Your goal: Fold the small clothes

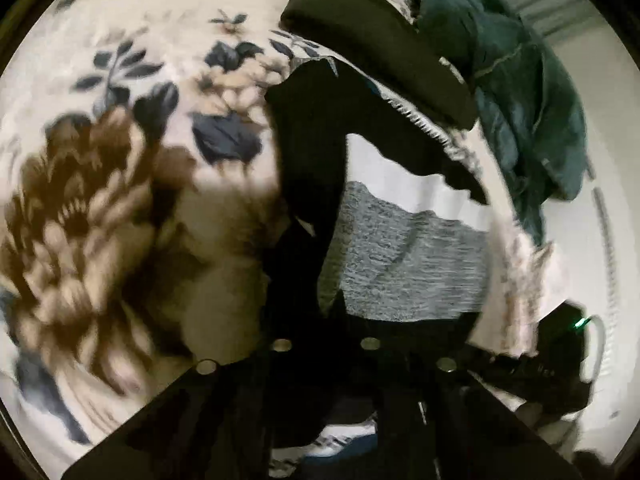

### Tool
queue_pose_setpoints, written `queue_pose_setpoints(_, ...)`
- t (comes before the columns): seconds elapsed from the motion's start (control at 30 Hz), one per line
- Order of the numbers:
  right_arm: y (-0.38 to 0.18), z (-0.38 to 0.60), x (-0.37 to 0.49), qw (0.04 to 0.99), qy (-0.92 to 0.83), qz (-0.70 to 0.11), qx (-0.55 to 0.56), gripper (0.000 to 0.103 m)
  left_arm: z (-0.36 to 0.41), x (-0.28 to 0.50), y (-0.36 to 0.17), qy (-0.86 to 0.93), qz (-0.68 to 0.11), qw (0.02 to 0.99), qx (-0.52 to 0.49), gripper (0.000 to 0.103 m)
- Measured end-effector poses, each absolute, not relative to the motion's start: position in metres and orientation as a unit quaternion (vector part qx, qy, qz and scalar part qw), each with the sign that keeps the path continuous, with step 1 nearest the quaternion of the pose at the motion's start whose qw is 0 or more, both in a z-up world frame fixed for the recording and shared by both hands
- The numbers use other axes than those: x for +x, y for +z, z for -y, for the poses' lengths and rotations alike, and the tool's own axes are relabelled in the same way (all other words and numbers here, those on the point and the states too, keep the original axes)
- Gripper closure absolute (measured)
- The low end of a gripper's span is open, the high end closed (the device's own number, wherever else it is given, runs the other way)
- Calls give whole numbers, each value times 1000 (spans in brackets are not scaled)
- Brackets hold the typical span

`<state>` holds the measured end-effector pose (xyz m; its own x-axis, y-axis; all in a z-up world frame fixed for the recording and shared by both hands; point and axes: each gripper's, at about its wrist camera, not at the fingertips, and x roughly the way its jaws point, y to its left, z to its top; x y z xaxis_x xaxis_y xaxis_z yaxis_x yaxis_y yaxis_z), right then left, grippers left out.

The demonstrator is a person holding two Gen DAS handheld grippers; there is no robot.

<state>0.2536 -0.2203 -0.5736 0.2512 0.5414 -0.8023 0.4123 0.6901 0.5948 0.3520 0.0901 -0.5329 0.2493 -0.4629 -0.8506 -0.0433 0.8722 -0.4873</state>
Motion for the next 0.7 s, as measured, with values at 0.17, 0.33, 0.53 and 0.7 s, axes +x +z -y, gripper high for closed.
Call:
queue_pose_setpoints(0.17, -580, 233, 251, 682, 16, -625, 380, 96, -119, 348, -545, -120, -617, 748, -210, 100)
queue_pose_setpoints(0.33, -563, 232, 277, 678, 43, -644, 353, 88, -125, 367, -526, -133, -621, 734, -242, 79)
queue_pose_setpoints(0.53, -550, 259, 346, 700, 45, -570, 429, 49, -127, 442, -521, -132, -585, 750, -280, 58)
queue_pose_setpoints(0.7, -573, 257, 429, 675, 76, -574, 457, 48, -114, 493, -542, -131, -597, 747, -260, 71)
